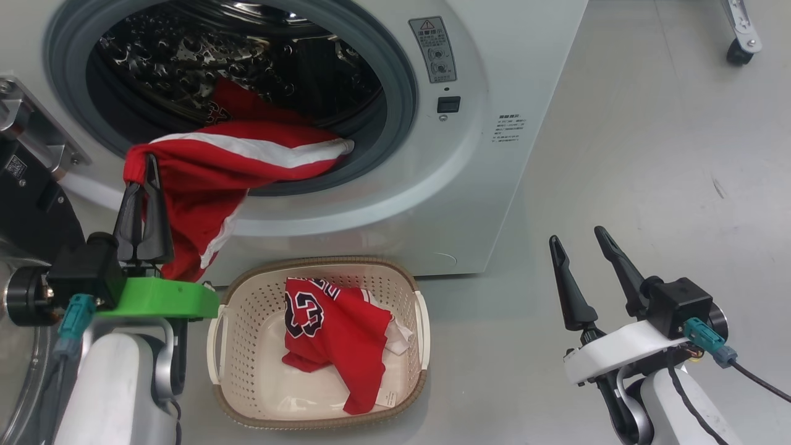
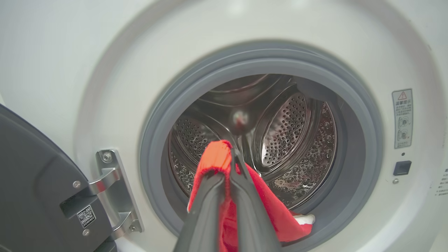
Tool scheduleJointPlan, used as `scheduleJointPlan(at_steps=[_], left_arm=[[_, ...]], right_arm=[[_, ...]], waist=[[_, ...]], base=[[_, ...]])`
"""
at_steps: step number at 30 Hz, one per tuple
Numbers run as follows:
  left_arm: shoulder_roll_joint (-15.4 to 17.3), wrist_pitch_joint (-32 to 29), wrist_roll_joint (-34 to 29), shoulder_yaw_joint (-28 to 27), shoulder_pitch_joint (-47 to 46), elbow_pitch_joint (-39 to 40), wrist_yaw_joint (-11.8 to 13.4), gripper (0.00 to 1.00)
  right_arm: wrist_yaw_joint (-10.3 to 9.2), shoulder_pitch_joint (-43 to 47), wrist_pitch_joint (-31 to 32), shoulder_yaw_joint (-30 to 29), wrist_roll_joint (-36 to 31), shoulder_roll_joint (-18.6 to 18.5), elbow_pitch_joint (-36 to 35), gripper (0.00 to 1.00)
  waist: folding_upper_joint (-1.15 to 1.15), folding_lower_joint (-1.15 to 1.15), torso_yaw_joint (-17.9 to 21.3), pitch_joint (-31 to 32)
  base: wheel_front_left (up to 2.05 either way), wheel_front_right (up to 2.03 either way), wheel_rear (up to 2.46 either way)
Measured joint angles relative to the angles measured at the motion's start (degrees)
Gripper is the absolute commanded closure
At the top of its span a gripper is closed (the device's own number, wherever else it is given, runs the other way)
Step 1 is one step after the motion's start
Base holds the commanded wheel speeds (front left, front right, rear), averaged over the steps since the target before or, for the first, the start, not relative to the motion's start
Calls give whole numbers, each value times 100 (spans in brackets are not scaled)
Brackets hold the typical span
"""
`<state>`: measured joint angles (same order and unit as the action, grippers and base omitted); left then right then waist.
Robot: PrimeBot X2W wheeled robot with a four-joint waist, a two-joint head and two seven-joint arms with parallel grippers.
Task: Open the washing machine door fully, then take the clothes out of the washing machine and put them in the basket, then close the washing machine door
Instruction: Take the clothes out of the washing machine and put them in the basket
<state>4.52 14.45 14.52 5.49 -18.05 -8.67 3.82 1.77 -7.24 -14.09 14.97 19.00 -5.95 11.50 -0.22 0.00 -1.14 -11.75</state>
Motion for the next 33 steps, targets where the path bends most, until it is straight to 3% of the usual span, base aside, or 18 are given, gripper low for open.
scheduleJointPlan(at_steps=[6, 15, 25, 33], left_arm=[[-5, 0, 18, 92, 405, 125, 0, 100], [-56, -348, 159, 472, 957, -419, -122, 100], [-81, -746, 160, 942, 911, -1365, -422, 100], [-138, -1090, 151, 1178, 247, -2274, -667, 100]], right_arm=[[-40, 68, 42, 15, 1, 9, -92, 0], [-18, 64, 101, 133, 1, 45, -282, 0], [13, -75, 146, 201, 1, 53, -446, 0], [20, -232, 152, 223, 0, 56, -482, 0]], waist=[[0, 0, -4, -32], [0, 0, 98, -226], [0, 0, 247, -611], [0, 0, 361, -964]], base=[[0, 0, 0], [0, 0, 0], [0, 0, 0], [0, 0, 0]])
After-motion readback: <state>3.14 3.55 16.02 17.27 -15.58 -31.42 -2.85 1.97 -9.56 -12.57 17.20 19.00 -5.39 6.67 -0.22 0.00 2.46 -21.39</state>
